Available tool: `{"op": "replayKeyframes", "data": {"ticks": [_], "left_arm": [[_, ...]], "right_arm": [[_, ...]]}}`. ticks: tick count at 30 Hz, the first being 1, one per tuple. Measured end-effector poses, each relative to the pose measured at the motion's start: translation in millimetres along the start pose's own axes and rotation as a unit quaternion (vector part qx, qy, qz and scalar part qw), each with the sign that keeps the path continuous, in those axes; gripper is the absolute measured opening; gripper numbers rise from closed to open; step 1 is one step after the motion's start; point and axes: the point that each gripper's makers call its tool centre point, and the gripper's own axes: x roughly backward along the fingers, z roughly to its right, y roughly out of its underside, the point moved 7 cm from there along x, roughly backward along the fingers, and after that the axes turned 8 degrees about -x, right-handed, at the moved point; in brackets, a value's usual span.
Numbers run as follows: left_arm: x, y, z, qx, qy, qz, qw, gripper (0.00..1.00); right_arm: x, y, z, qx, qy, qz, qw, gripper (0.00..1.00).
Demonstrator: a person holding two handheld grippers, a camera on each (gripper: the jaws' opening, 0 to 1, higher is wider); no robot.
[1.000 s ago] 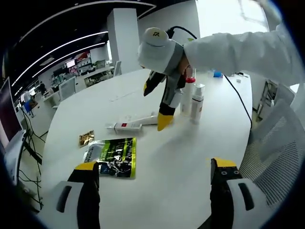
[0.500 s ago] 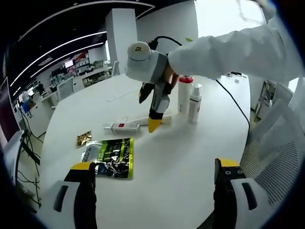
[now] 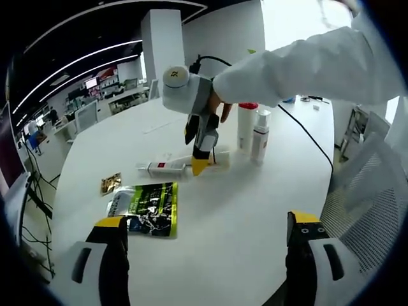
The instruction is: Arrange the skincare products in the storage area until every visible bottle or jar stands upright without overlapping.
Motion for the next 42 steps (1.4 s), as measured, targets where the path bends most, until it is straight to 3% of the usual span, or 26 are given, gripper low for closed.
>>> {"op": "replayKeyframes", "data": {"ticks": [6, 17, 26, 28, 31, 37, 42], "left_arm": [[0, 0.0, -1.2, 0.002, -0.002, 0.001, 1.0000, 0.98], [-3, 2.6, 0.3, 0.000, 0.006, -0.010, 0.9999, 0.97], [-5, 4.1, 1.4, 0.002, 0.010, -0.015, 0.9998, 0.95], [-5, 5.2, 2.3, -0.002, 0.013, -0.019, 0.9997, 0.95], [-6, 4.4, 3.5, -0.004, 0.016, -0.018, 0.9997, 0.95], [-6, 4.5, 4.2, -0.006, 0.017, -0.019, 0.9997, 0.94], [-5, 4.7, 3.8, -0.007, 0.017, -0.019, 0.9996, 0.93]], "right_arm": [[-5, 3.7, 4, -0.002, -0.001, -0.011, 0.9999, 0.55], [-11, 3.3, 8, -0.024, -0.044, -0.005, 0.9987, 0.45], [-10, 4.1, 4, -0.015, -0.048, 0.000, 0.9988, 0.44], [-3, 7.9, -6, -0.013, -0.049, 0.000, 0.9987, 0.44], [-7, 4.6, 0, -0.014, -0.049, -0.002, 0.9987, 0.43], [-10, 1.4, 9, -0.040, -0.039, 0.005, 0.9984, 0.29], [-5, 4.1, 1, -0.048, -0.042, 0.004, 0.9980, 0.28]]}}
